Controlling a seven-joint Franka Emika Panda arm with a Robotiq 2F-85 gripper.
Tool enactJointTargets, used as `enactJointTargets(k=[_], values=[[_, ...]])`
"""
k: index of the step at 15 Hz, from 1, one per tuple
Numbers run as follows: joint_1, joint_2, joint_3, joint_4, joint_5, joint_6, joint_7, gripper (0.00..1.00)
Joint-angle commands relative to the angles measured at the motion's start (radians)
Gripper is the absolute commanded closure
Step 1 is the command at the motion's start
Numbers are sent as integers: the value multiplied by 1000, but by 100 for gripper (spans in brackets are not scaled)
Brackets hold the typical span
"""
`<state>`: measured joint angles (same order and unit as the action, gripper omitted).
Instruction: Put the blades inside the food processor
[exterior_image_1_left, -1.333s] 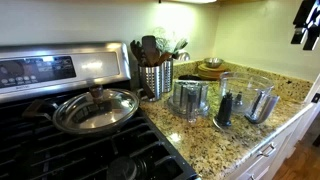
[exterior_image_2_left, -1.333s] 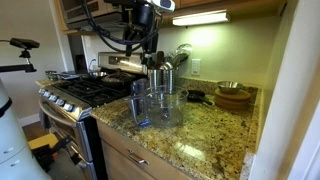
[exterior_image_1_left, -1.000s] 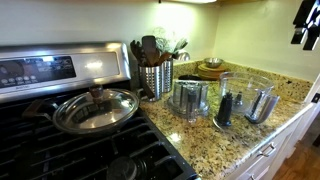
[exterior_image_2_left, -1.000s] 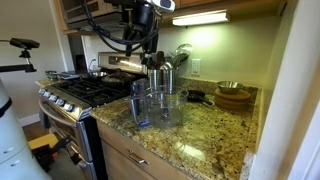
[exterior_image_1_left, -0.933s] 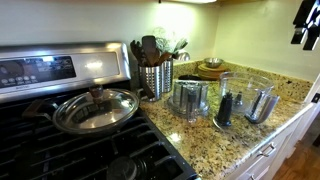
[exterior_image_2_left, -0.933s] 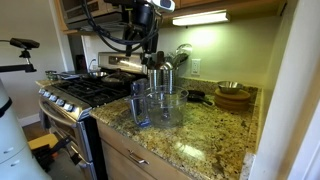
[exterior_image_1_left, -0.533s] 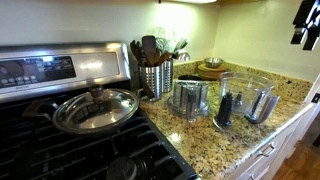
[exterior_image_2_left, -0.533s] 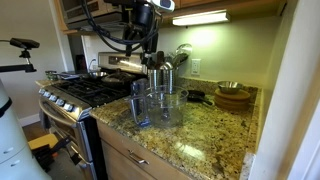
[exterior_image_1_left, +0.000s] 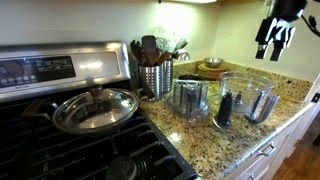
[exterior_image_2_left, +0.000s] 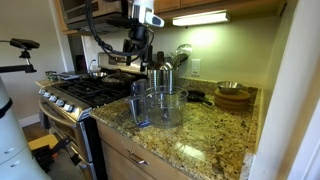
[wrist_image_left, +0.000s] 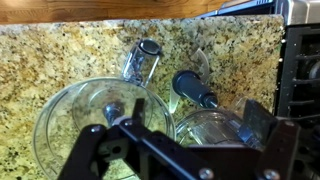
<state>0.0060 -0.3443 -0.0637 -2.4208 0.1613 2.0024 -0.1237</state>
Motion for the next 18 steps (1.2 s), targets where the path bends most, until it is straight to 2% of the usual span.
enactJointTargets(k=[1, 6, 7, 12, 18], values=[[34, 97, 80, 24, 6, 112, 105, 0], [52, 179, 146, 56, -16, 208, 225, 0], [55, 157, 138, 27, -4, 191, 175, 0], [55, 170, 140, 33, -5, 192, 178, 0], [63, 169, 156, -25, 29, 269, 235, 0]])
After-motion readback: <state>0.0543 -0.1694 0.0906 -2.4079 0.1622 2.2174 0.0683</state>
